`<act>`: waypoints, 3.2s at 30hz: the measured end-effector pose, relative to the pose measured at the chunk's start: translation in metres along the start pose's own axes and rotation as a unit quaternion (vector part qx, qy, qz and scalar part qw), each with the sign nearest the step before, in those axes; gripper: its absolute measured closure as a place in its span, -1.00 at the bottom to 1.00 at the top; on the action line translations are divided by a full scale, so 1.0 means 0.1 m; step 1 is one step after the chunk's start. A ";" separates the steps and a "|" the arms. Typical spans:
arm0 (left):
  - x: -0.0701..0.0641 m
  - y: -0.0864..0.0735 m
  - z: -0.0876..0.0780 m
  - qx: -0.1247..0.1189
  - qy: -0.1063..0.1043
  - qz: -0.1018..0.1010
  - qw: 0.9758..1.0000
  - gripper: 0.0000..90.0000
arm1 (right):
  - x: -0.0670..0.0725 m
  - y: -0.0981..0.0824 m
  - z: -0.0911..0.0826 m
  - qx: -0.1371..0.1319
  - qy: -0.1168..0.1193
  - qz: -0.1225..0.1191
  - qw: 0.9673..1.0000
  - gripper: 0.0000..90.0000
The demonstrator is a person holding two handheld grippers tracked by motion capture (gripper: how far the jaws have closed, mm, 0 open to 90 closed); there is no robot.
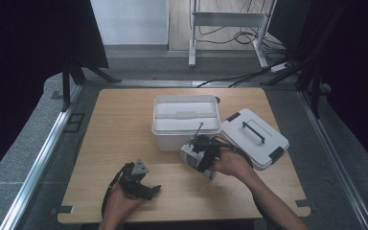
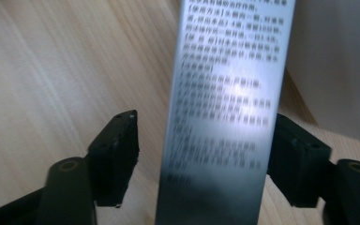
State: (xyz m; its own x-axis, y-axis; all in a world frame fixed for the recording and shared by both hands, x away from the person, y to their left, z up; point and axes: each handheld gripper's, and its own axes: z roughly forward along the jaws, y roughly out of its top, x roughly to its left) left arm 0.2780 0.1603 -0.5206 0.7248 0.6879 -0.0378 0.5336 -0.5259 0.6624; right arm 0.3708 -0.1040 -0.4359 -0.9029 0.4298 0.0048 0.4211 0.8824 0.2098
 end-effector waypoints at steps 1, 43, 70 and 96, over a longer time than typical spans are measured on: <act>0.00 0.00 0.00 0.000 0.000 0.000 1.000 -1.00 | -0.01 0.03 0.02 0.006 0.001 -0.001 1.000 -0.20; 0.00 0.00 0.00 0.000 -0.001 0.000 1.000 -1.00 | 0.74 -0.50 -0.13 0.018 0.012 -0.083 0.996 0.22; 0.00 0.00 0.00 0.000 -0.001 -0.002 1.000 -1.00 | 0.51 -0.53 -0.75 -0.059 0.013 -0.056 0.997 -0.11; 0.52 0.79 -0.16 -0.020 -0.048 0.018 0.998 -0.97 | -0.51 -0.85 0.03 -0.276 -0.031 0.099 0.956 -1.00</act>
State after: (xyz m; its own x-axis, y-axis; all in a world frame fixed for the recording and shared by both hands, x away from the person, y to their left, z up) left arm 0.3507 0.1625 -0.4586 0.7824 0.6170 -0.0845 0.4908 -0.5274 0.6935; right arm 0.3819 -0.2002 -0.4571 -0.7966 0.6029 0.0434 0.4578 0.5549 0.6947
